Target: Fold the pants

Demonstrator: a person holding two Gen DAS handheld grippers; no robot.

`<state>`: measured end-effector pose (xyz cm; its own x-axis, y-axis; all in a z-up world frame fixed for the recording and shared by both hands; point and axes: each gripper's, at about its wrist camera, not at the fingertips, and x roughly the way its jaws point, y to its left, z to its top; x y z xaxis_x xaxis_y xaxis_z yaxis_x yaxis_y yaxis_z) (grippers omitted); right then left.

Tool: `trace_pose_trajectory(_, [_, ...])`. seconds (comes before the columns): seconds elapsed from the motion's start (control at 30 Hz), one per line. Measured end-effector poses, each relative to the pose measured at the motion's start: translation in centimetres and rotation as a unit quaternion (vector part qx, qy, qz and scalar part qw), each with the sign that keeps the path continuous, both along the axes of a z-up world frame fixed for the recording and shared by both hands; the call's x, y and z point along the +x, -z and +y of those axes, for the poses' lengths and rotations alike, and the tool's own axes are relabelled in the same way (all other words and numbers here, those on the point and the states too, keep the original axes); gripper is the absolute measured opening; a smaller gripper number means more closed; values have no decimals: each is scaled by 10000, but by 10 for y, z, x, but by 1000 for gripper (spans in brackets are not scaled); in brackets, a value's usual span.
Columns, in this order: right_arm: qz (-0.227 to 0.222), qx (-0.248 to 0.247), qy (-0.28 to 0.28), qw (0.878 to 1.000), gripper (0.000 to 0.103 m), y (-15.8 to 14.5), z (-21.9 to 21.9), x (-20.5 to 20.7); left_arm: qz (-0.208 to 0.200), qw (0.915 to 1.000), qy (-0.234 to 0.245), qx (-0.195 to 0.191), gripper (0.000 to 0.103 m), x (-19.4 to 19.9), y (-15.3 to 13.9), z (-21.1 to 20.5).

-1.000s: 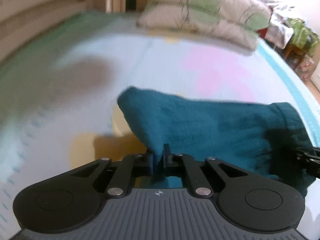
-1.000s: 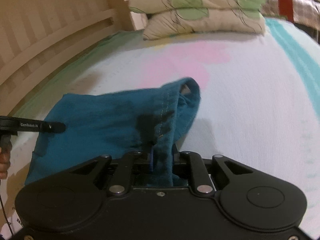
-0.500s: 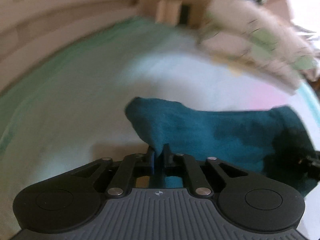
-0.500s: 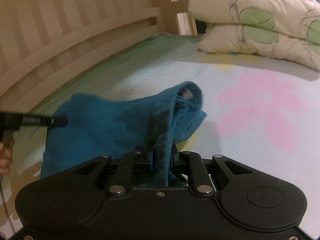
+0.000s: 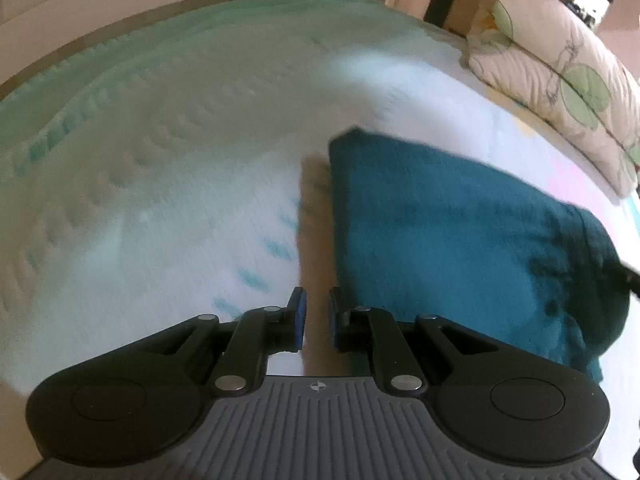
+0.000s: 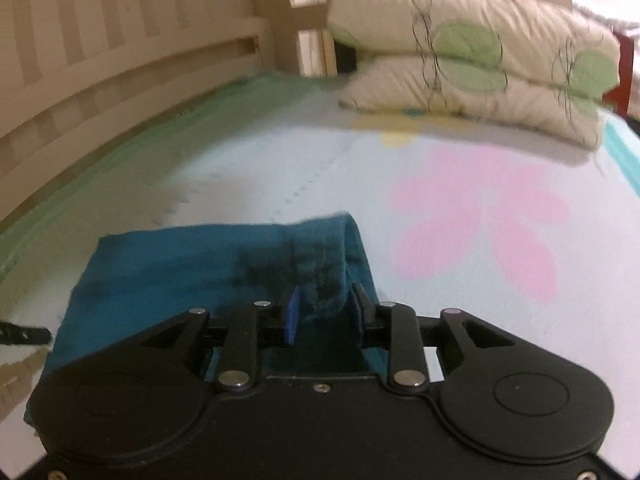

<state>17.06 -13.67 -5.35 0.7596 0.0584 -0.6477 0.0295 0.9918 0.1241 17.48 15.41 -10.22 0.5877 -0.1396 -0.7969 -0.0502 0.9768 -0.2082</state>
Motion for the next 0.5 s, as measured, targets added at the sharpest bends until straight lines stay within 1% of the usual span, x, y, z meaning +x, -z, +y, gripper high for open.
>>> trace_pose_trajectory(0.1, [-256, -156, -55, 9995, 37, -5, 8, -9, 73, 9999, -28, -90, 11, -12, 7, 1])
trace_pose_trajectory(0.13, [-279, -140, -108, 9995, 37, -6, 10, -10, 121, 9998, 31, -179, 11, -15, 10, 1])
trace_pose_trajectory(0.17, [-241, -55, -206, 9995, 37, -5, 10, -12, 229, 9992, 193, -271, 11, -20, 16, -3])
trace_pose_trajectory(0.2, [-154, 27, -296, 9994, 37, -2, 9, -14, 214, 9990, 284, -262, 7, -27, 18, -6])
trace_pose_trajectory(0.23, [-75, 49, -341, 9994, 37, 1, 10, -13, 26, 9994, 330, -96, 7, -36, 18, -10])
trace_pose_trajectory(0.27, [12, 47, -381, 9993, 37, 5, 10, -14, -33, 9991, 413, 102, 7, -42, 18, -14])
trace_pose_trajectory(0.3, [87, 51, -417, 9991, 37, 9, 9, -14, -68, 9988, 446, 197, 7, -45, 18, -16])
trace_pose_trajectory(0.33, [176, 80, -455, 9988, 36, 13, 8, -14, -76, 9989, 424, 202, 7, -48, 18, -16])
trace_pose_trajectory(0.47, [553, 214, -438, 9973, 35, 29, -2, -17, 1, 9997, 222, -29, 7, -50, 18, -9])
trace_pose_trajectory(0.5, [642, 207, -407, 9969, 31, 33, -4, -17, 17, 9998, 208, -31, 7, -49, 19, -9])
